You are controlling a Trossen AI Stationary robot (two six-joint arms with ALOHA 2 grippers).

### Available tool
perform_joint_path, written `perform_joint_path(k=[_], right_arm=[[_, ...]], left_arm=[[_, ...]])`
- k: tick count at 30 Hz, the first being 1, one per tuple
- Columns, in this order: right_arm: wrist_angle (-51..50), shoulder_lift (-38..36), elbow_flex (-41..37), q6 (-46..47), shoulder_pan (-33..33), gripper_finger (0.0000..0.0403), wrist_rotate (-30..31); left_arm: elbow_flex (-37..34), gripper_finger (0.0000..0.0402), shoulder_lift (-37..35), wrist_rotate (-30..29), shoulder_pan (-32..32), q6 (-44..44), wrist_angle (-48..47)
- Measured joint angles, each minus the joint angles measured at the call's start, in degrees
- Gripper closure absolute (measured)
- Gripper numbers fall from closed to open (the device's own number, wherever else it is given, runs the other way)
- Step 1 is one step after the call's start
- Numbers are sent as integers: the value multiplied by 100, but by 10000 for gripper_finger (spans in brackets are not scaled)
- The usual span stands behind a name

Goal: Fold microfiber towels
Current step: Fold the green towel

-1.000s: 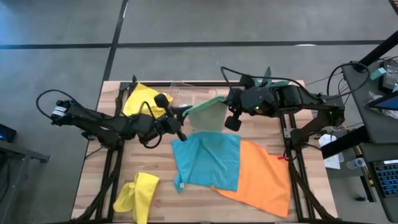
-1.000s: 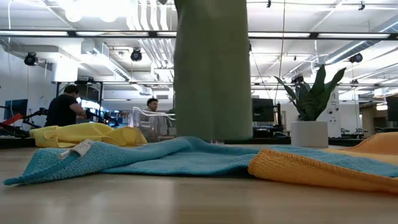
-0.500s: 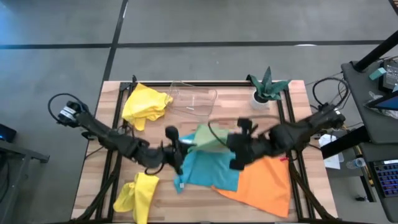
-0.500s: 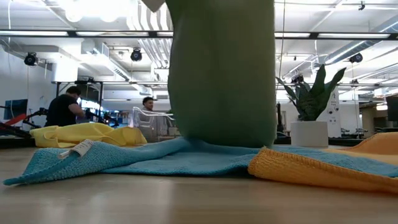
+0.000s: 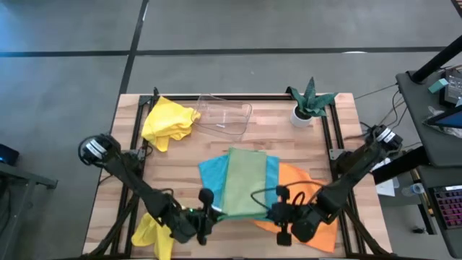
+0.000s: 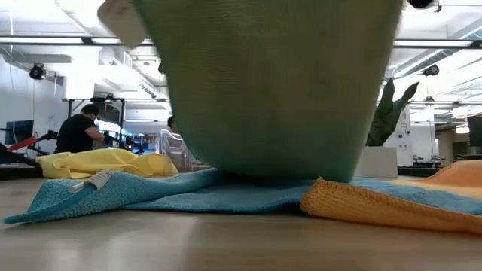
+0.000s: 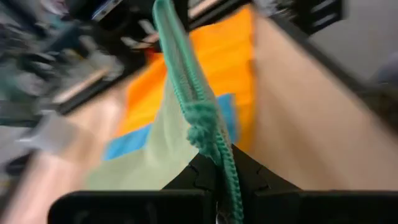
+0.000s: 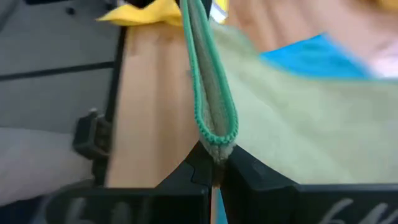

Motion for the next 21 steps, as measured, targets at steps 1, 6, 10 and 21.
perform_joint_path(k=[1,6,10,21], right_arm=[[250,88,-140,95,62,394,-2],[1000,556,-423,481,214,394,-118],[1339,991,-366,632,288,394,-416],[280,1289,351,478,230,394,-354]], left_arm=[[30,401,81,133,-24,-118,21],[137,401,377,923,-69,-484,28],[253,401,569,1481,-96,-634,-7],[291,401,291,1556,16,-490,-718]])
